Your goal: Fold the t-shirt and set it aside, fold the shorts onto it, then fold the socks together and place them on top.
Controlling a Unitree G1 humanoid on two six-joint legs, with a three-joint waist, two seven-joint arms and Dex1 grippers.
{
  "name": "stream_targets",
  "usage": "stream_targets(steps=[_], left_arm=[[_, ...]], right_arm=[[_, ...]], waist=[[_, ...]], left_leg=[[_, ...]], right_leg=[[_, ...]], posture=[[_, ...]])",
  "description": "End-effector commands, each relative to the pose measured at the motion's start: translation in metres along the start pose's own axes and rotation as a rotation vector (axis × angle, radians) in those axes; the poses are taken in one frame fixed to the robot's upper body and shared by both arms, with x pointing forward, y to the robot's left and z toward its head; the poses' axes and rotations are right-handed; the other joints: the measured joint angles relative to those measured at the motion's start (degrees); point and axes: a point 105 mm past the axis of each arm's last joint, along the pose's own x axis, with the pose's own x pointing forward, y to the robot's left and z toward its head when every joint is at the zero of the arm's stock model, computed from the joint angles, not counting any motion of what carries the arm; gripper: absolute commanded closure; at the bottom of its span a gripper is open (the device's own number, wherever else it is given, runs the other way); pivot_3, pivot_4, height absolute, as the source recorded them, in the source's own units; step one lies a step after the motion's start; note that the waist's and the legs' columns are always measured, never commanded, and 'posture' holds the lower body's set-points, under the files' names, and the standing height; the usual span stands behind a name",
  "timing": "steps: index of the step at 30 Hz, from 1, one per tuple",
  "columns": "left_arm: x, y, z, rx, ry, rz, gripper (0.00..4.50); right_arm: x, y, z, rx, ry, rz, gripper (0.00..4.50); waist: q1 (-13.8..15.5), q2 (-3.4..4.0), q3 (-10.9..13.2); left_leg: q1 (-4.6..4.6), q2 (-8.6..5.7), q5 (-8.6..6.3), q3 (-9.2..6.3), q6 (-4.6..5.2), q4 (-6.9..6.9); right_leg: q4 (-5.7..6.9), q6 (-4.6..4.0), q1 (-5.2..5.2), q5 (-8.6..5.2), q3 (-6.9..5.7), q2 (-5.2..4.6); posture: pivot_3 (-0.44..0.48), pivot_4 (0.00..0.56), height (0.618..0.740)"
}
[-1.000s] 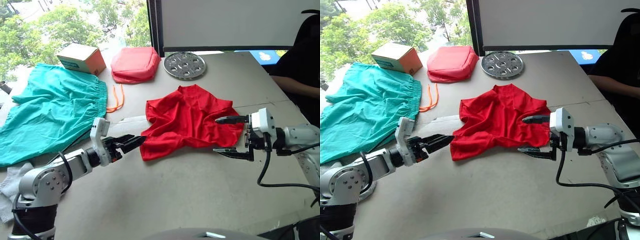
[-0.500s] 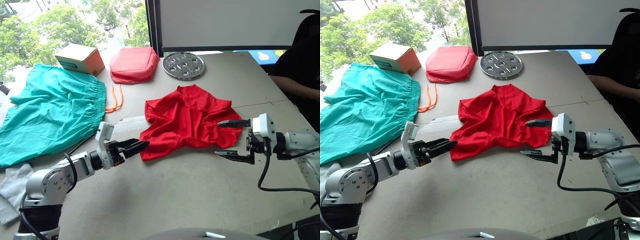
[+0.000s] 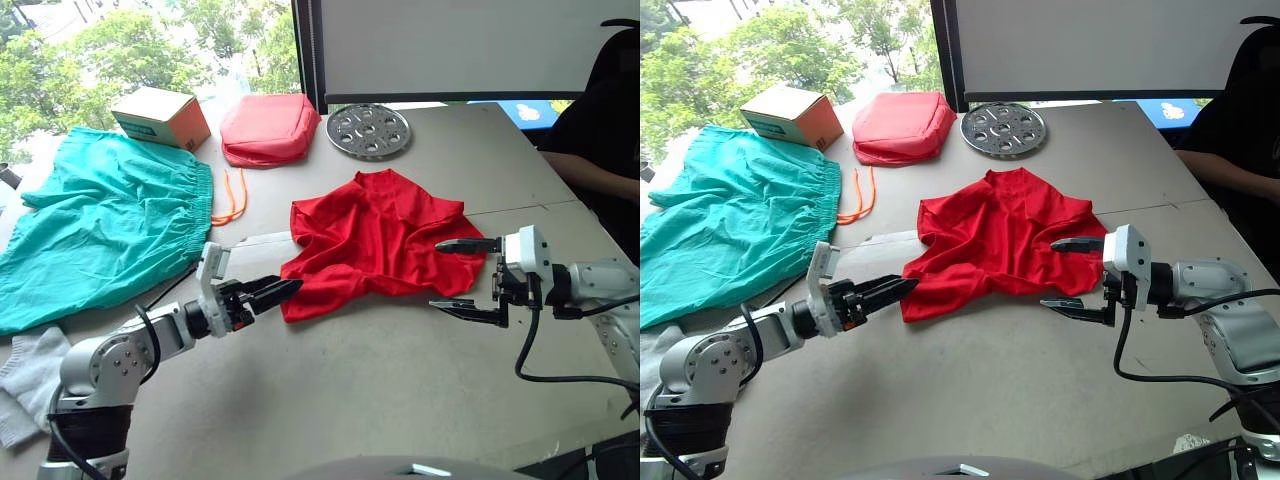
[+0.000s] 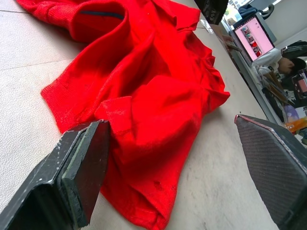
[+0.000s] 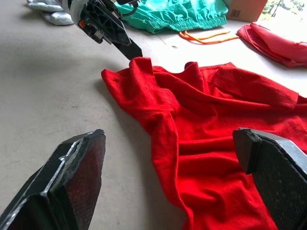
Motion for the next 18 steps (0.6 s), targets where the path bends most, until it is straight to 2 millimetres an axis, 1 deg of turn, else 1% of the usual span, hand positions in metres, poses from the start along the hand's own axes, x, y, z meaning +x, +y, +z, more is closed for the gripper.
stream_targets(steps=[1,6,9,10,15,18], left_arm=[[0.002,-0.004,0.007,0.013,-0.026,-0.025,0.07],[0.004,0.006,0.006,-0.017,-0.044,0.012,0.07],[0.007,0.007,0.004,-0.027,-0.040,0.012,0.76],[0.007,0.007,0.004,-0.027,-0.037,0.011,1.17],[0.009,0.008,0.004,-0.023,-0.043,0.008,1.17],[0.010,0.006,0.003,-0.008,-0.045,-0.005,1.97]], right_arm=[[-0.003,-0.001,0.012,-0.044,-0.021,-0.013,0.00],[-0.004,0.000,0.011,-0.045,-0.019,-0.013,0.00],[-0.004,0.000,0.011,-0.045,-0.019,-0.011,0.00],[-0.004,0.000,0.011,-0.045,-0.019,-0.010,0.00],[-0.004,-0.001,0.012,-0.046,-0.017,-0.008,0.00],[-0.005,-0.001,0.012,-0.045,-0.014,-0.010,0.00]], waist=[[0.02,0.00,0.00],[0.00,0.00,0.00],[-0.01,-0.03,-0.02],[0.01,-0.02,-0.01],[0.01,-0.03,-0.02],[-0.01,-0.03,-0.02]], left_leg=[[0.00,0.00,0.00,0.00,0.00,0.00],[0.01,-0.01,0.00,0.01,0.00,0.00],[0.01,-0.01,0.00,-0.01,0.00,0.00],[0.00,-0.01,0.00,-0.01,0.00,0.00],[0.00,-0.01,0.00,-0.01,0.00,0.00],[0.00,-0.01,0.00,-0.01,0.00,0.00]], right_leg=[[0.00,0.00,0.00,0.00,0.00,0.00],[0.00,0.00,0.01,0.00,0.00,0.00],[0.00,0.00,0.01,0.00,0.00,0.00],[0.00,0.00,0.01,0.00,-0.01,0.01],[0.00,0.00,0.01,0.00,-0.01,0.00],[0.00,0.00,0.01,0.00,0.00,-0.01]], posture=[[0.000,0.150,0.740],[0.000,0.150,0.740],[0.000,0.150,0.740],[0.000,0.150,0.740],[0.000,0.150,0.740],[0.000,0.150,0.740]])
